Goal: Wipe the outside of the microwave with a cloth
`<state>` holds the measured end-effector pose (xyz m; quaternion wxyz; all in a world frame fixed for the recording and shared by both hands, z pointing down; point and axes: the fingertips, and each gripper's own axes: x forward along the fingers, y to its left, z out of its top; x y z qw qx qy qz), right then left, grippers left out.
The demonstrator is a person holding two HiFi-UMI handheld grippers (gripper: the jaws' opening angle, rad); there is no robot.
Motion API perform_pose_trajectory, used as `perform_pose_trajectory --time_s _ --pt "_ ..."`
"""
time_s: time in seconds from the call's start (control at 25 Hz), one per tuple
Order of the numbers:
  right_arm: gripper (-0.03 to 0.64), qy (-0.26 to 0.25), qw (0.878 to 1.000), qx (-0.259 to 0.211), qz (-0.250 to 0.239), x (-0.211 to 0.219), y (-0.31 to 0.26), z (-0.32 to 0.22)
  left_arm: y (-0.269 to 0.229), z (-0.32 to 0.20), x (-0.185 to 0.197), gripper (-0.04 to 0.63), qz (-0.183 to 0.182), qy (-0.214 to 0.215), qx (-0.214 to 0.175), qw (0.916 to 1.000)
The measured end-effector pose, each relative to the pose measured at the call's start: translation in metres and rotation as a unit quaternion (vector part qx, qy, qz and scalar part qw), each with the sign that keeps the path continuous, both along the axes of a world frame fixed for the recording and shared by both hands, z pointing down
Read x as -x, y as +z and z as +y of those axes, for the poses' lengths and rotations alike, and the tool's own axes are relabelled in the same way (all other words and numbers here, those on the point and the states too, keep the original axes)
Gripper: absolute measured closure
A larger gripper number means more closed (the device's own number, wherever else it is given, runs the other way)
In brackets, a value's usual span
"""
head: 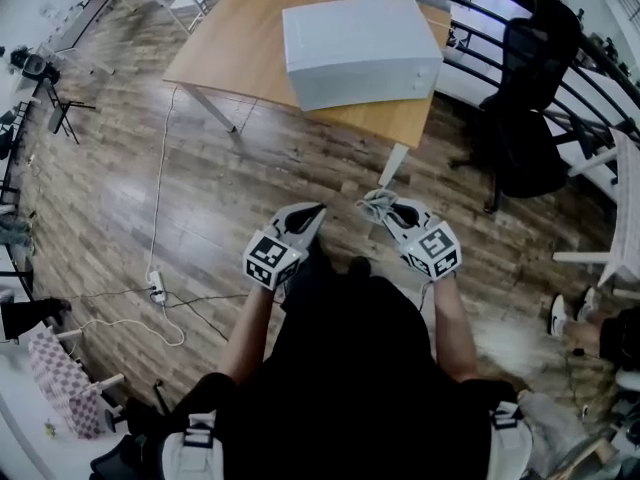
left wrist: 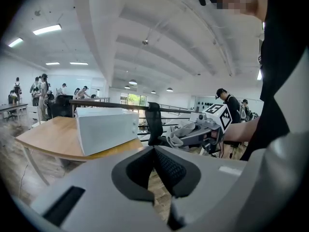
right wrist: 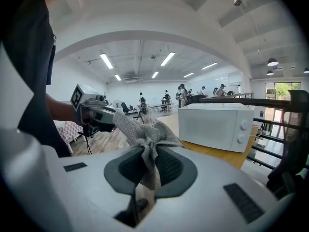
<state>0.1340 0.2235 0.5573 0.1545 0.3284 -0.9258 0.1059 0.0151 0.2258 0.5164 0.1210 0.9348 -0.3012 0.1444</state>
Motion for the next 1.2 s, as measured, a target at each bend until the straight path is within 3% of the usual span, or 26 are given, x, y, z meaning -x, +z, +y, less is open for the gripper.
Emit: perform_pose_trajectory --time_s 0.96,1.2 --pt "0.581 -0.004 1.0 0.022 -0.001 0.012 -0.008 -0.004 -0.005 0.0 0.013 0.597 -0.005 -0.023 -0.003 0.9997" --pt "0.581 -0.015 1.0 -0.002 -0.009 0.018 -0.008 -0.015 -0.006 -0.004 0.02 0.595 -0.006 -0.031 -0.003 0.9995"
